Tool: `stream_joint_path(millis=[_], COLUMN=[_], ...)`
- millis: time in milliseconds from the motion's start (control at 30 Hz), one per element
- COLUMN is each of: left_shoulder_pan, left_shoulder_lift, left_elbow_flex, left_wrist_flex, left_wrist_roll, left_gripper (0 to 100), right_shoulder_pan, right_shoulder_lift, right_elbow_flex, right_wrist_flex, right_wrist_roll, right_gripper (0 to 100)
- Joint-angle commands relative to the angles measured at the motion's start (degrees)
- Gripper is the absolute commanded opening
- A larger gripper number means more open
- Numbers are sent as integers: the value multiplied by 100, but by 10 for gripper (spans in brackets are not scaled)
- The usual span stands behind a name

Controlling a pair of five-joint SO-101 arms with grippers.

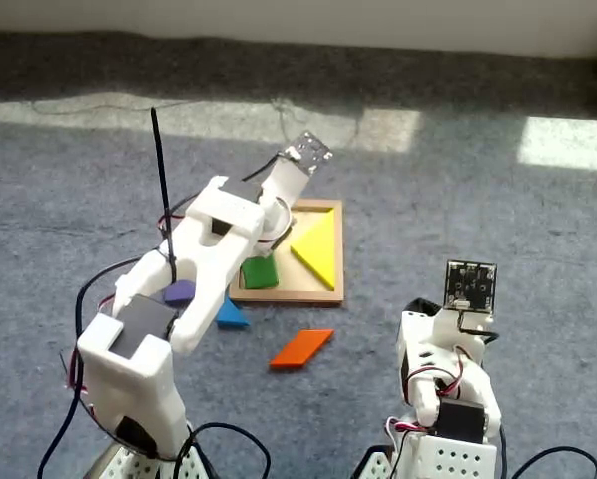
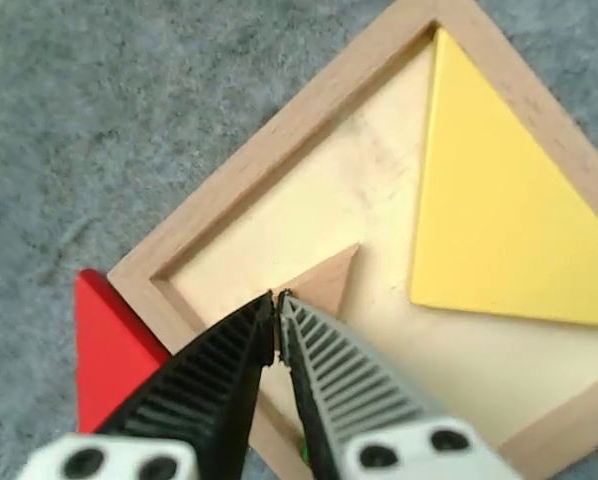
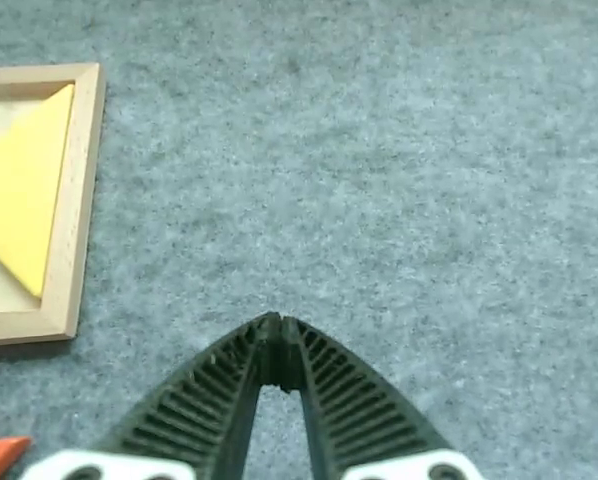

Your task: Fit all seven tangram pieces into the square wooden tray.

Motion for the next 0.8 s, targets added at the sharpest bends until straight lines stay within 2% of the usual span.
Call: stream_joint_path(millis=[0,233,467,767], left_shoulder_pan=[101,224,374,180], left_shoulder_lift=[268,514,84,-1182], left_elbow_flex=[-453,-927,-945,-875], left_wrist_flex=[-70,-70,141,1732], left_wrist_roll=[-18,-18,-18,-26], left_gripper=[53,53,53,53], right_shoulder_pan=[22,22,22,40], right_shoulder_lift=[92,92,92,92], right_elbow_flex=[848,848,848,848], right_wrist_flex=[22,22,13,13], right_wrist_roll=[53,53,53,53], right_gripper=[8,8,8,8])
